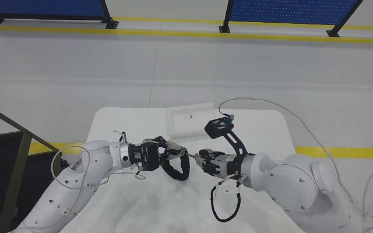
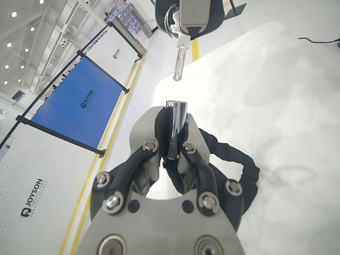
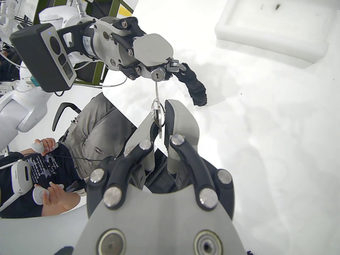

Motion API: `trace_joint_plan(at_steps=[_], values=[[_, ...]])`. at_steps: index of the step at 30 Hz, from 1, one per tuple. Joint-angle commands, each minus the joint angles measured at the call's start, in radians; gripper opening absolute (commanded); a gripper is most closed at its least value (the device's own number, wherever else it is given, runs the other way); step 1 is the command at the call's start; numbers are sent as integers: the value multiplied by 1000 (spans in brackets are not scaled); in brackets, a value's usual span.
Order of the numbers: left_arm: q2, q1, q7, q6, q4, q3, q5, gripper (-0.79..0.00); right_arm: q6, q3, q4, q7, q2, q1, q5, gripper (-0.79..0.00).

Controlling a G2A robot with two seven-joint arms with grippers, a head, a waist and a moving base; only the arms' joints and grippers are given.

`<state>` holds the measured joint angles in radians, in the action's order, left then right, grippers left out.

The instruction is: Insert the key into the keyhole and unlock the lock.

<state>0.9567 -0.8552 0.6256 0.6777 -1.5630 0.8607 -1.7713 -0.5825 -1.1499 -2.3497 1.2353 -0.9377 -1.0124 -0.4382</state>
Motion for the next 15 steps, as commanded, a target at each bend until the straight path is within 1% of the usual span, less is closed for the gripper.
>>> trace_joint_plan(at_steps=[1,6,15], values=[[1,-10,-16,-14,-8,1,4,-785,21,4,2,-18,1,-15,-3,-785],[5,-18,-10,11,0,1,36,-785,18,-2,0,20,7,-17,-34,-785],[12,-1,20,31,17,-10,15,-785,34,11,0,36,21,-1,-17,-785]])
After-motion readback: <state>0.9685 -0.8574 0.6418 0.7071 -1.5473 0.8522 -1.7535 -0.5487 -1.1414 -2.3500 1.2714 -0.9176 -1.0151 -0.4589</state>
